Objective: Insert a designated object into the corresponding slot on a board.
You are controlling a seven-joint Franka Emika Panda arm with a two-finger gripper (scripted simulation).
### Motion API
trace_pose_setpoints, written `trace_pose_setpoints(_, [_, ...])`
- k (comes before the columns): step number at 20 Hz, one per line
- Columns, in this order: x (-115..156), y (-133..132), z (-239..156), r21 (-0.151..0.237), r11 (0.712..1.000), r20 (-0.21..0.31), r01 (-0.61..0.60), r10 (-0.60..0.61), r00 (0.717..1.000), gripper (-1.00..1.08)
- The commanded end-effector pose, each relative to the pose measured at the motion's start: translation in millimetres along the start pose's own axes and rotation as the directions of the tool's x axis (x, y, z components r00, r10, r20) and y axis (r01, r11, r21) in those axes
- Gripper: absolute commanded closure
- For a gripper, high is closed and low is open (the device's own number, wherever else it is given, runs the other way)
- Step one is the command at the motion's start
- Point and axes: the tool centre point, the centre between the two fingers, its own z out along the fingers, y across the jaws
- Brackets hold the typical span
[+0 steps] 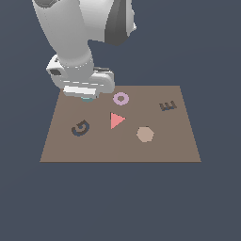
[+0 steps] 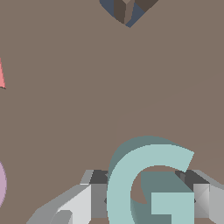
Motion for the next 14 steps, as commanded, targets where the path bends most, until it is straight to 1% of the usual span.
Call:
trace_pose_setpoints(1, [0.3, -0.2, 0.5, 0.000, 1.000, 0.000, 0.000, 0.000, 1.000, 1.08])
trace_pose_setpoints(9, [0.1, 0.0, -0.1, 0.000, 1.000, -0.001, -0.001, 0.001, 1.000, 1.08])
trace_pose_setpoints(14, [3.7, -1.9, -0.4, 0.000, 1.000, -0.001, -0.023, 0.023, 1.000, 1.08])
